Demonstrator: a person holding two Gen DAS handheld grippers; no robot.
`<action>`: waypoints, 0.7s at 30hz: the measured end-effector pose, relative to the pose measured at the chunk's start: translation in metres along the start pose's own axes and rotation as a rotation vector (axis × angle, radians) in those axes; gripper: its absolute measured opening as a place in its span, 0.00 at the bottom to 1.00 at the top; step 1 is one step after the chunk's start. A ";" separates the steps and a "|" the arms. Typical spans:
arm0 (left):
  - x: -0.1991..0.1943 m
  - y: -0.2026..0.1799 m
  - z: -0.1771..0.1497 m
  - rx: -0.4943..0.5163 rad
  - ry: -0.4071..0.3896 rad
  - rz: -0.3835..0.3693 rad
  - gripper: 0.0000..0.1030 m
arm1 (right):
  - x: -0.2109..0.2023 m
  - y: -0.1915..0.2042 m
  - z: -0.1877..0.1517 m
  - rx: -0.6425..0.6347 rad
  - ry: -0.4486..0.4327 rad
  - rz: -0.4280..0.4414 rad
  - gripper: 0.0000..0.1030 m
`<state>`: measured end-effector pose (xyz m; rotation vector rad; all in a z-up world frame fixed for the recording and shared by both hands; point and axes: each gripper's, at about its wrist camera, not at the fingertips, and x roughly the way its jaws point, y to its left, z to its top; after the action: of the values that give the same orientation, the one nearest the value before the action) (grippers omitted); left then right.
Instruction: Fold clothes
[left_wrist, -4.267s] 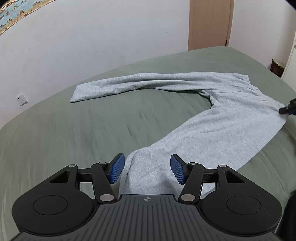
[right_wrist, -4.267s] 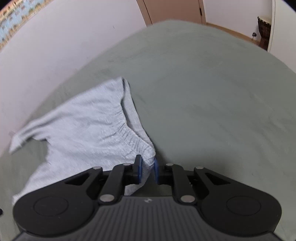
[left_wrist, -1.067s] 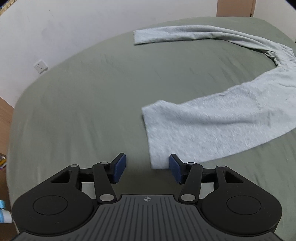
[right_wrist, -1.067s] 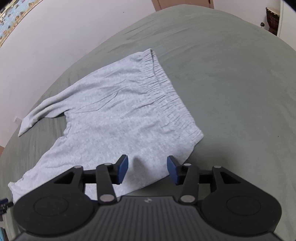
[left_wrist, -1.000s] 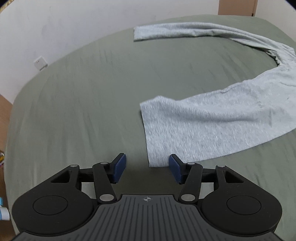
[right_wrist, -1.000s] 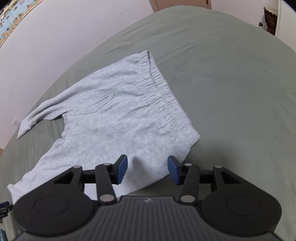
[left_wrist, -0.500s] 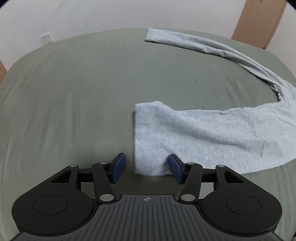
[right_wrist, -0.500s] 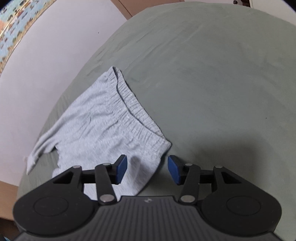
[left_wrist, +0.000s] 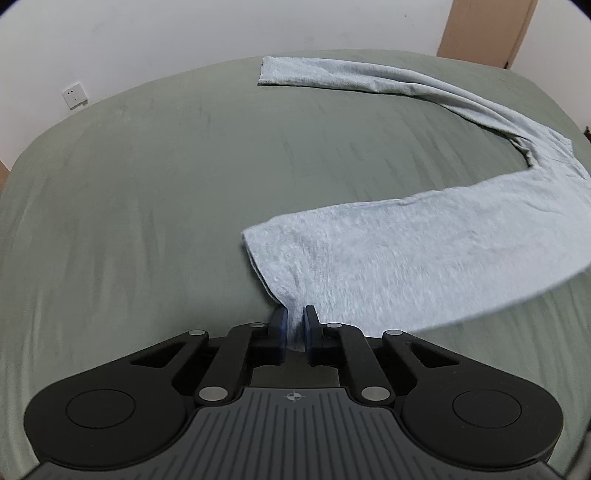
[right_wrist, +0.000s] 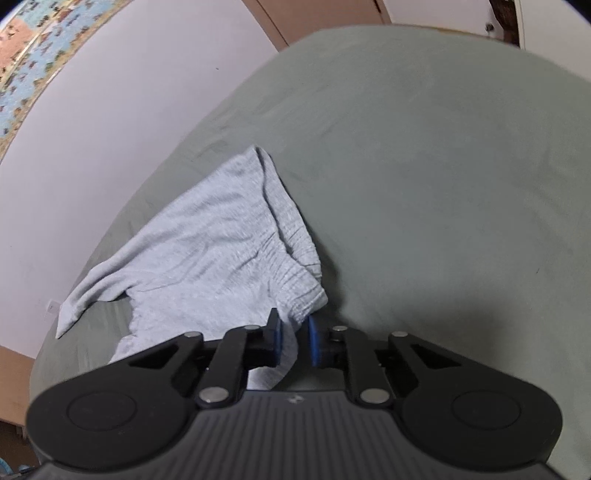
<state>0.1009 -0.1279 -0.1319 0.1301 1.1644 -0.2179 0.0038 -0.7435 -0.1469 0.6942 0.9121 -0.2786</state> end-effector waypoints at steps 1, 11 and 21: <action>-0.001 0.000 -0.002 0.003 0.011 0.000 0.08 | -0.004 0.001 0.002 -0.008 0.006 0.000 0.15; 0.016 -0.003 -0.023 0.080 0.067 0.179 0.43 | 0.017 -0.005 -0.009 -0.053 0.072 -0.107 0.29; -0.006 0.008 0.002 0.108 -0.030 0.273 0.43 | -0.014 -0.005 0.008 -0.075 -0.014 -0.120 0.39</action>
<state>0.1027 -0.1197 -0.1253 0.3772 1.0920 -0.0415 -0.0022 -0.7537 -0.1348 0.5682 0.9479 -0.3536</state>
